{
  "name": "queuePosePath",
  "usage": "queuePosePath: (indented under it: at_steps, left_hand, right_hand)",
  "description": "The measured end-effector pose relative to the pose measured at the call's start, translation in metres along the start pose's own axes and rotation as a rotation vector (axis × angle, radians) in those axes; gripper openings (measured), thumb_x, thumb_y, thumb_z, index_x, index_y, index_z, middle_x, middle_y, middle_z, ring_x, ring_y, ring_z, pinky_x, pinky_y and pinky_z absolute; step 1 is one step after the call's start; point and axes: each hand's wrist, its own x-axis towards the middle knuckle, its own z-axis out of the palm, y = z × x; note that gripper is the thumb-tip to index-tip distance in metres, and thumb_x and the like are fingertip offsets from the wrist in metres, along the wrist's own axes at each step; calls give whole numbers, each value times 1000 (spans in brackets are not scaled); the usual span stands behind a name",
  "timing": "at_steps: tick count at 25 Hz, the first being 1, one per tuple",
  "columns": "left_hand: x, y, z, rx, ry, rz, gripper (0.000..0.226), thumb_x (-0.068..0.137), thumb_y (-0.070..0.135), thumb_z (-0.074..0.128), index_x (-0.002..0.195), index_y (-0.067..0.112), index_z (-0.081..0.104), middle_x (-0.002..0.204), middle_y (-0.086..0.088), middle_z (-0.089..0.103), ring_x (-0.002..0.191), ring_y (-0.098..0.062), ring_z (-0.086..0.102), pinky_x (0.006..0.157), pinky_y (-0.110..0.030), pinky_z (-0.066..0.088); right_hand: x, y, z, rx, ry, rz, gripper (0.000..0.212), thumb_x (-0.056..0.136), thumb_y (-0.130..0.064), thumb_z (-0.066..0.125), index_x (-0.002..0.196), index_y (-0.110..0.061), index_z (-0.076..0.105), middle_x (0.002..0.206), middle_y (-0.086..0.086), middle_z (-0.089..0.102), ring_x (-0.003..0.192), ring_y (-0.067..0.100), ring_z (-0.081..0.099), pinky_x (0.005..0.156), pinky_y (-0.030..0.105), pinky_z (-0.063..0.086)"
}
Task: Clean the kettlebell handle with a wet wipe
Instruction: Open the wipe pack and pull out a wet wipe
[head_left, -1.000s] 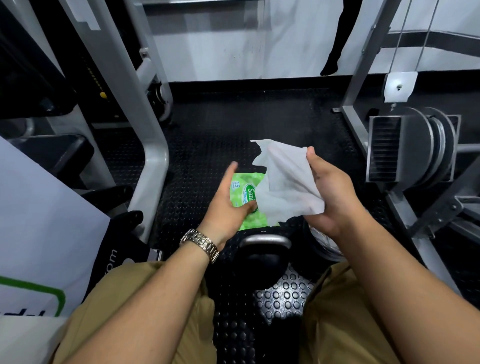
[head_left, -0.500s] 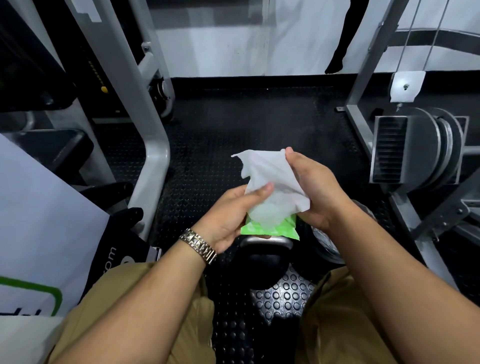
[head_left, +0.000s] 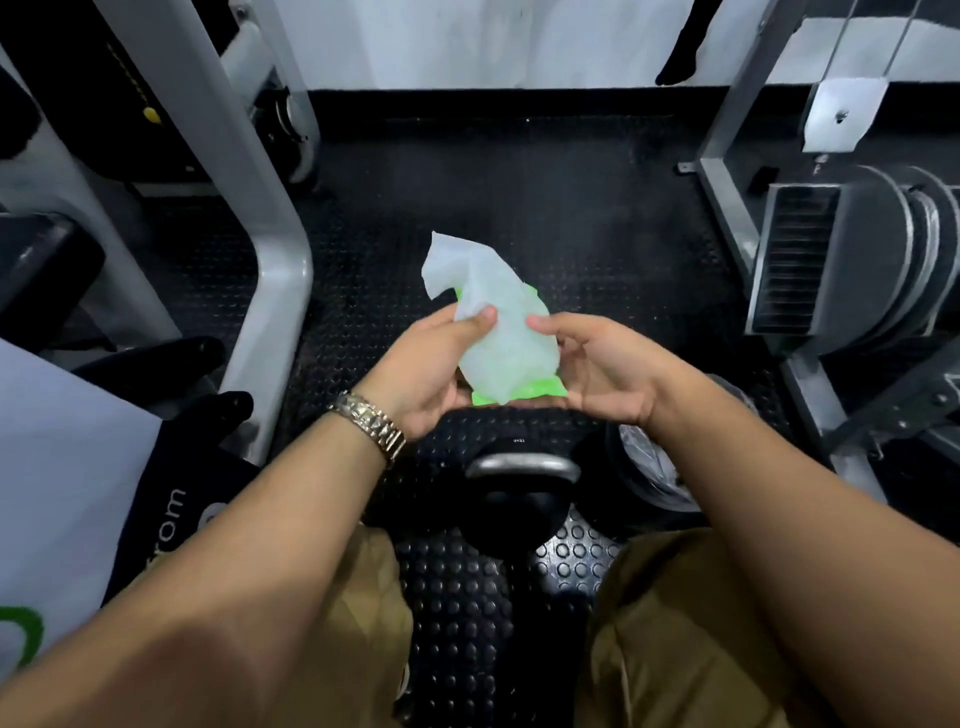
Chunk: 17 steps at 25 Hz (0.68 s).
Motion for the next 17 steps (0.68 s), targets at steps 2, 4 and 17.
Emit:
queuePosePath:
  at_steps: [2,4,17]
  left_hand:
    - [13,-1,-2,-85,-15,-33,30,109,29,50,136,20,60,126,-6,73,114,-28,72,90,-54,59]
    - [25,-2,-4,-86,-4,-22,30,110,29,47,135,20,59,126,-5,74,113,-27,72,90,-52,60]
    - [84,-15,-23,146,379,61,26,90,29,71,105,7,76,106,-17,78,104,-40,73,96,-56,57]
  right_hand:
    - [18,0,-6,-17,7,-11,44,97,-26,63,136,-5,60,128,14,71,114,28,71,89,44,61]
    - [40,4,-16,7,32,-12,42,95,-23,66,134,-6,63,127,13,71,112,27,71,88,42,62]
    - [173,45,-148,-616,627,97,60,68,-12,94,118,-5,62,114,10,73,100,27,72,91,43,59]
